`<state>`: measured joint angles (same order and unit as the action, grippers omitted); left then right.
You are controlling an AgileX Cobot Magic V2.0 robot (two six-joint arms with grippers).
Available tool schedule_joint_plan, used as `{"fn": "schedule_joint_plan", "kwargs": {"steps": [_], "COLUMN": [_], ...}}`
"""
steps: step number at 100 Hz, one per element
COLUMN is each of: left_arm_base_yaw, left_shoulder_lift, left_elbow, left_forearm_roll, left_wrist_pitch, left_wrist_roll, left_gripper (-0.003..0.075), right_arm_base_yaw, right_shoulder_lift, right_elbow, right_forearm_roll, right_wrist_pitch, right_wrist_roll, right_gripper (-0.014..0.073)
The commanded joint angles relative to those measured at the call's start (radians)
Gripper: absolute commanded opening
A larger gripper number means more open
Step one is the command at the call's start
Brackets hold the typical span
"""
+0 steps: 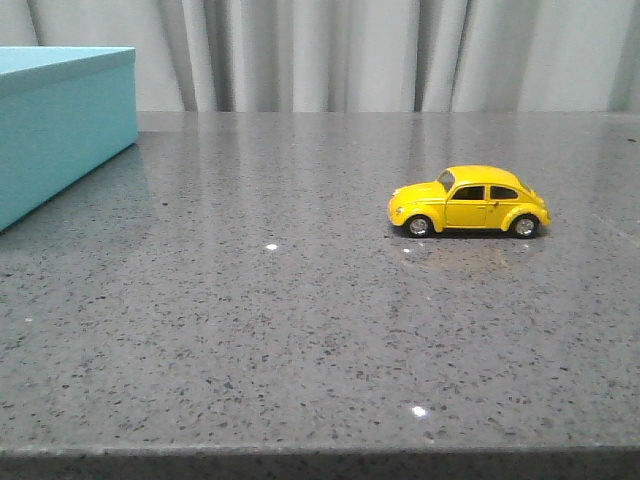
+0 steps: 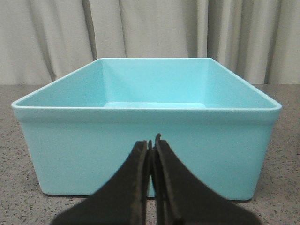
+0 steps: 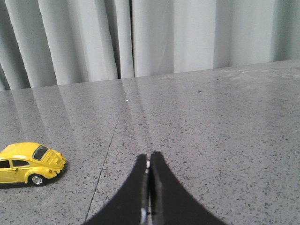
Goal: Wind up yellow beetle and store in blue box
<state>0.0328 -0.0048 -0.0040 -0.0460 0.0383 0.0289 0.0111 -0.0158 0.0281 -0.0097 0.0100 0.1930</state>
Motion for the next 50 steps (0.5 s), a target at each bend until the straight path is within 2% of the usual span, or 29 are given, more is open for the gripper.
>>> {"fn": "schedule_joint_plan", "kwargs": {"steps": [1,50], "left_arm_base_yaw": [-0.007,-0.007], "left_shoulder_lift": [-0.03,-0.03], "left_elbow": [0.043,0.043], "left_forearm_roll": [-0.01,-0.006], "left_wrist_pitch": [-0.085,-0.105], "left_wrist_roll": [-0.009,-0.009], "left_gripper": [-0.002,-0.002], "right_arm_base_yaw": [-0.007,-0.007], "right_shoulder_lift": [-0.014,-0.014], "right_elbow": [-0.02,-0.02], "right_forearm_roll": [0.002,0.002], "right_wrist_pitch": [-0.081,-0.084], "right_wrist_roll": [-0.006,-0.006], "right_gripper": [-0.0067,-0.0067]}}
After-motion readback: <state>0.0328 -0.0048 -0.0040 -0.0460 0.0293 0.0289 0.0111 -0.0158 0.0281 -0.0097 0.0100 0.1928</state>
